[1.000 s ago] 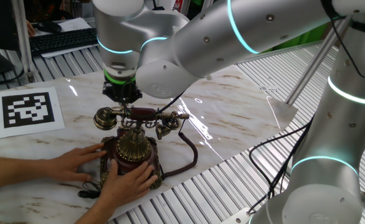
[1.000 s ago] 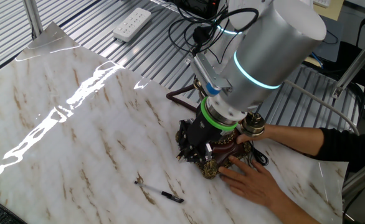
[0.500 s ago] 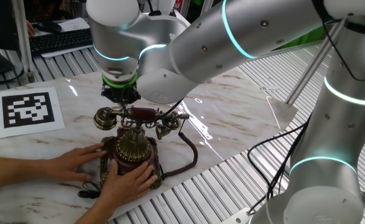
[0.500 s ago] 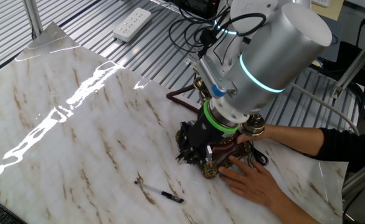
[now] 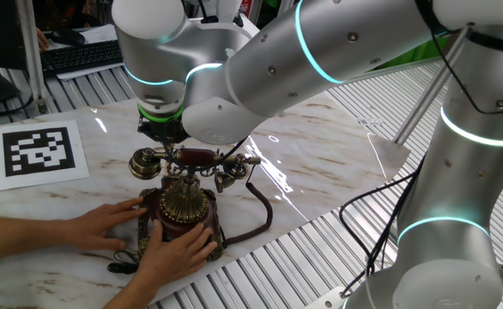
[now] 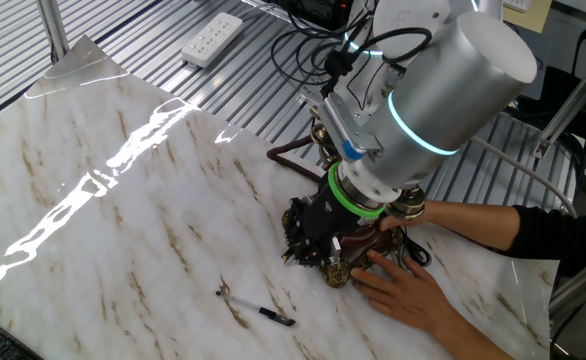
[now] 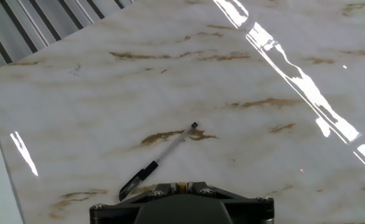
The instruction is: Dial a number on an old rotary phone
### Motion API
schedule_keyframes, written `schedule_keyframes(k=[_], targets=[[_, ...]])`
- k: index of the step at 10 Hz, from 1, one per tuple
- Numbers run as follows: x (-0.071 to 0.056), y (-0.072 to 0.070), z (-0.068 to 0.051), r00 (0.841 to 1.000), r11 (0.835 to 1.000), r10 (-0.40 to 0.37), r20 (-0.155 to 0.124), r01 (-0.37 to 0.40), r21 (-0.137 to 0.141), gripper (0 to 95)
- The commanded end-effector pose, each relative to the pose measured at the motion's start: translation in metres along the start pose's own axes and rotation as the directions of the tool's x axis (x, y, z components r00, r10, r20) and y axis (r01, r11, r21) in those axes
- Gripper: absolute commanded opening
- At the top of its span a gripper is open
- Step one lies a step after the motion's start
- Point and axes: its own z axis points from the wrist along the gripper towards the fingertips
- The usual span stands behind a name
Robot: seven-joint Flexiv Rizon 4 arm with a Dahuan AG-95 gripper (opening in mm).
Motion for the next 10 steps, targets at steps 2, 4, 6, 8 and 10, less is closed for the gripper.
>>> schedule_keyframes(k=[2, 4, 6, 8, 10], targets=[[0.0, 0.004, 0.003, 1.0, 1.0, 0.002, 0.011, -0.002, -0.003, 0.0], [-0.001, 0.004, 0.007, 1.0, 1.0, 0.001, 0.016, -0.001, -0.003, 0.0], [-0.003, 0.005, 0.01, 1.0, 1.0, 0.0, 0.02, 0.0, -0.005, 0.0], [-0.004, 0.005, 0.011, 1.0, 1.0, -0.001, 0.024, 0.001, -0.003, 0.0], [-0.006, 0.005, 0.013, 1.0, 1.0, -0.004, 0.025, 0.005, -0.006, 0.0]])
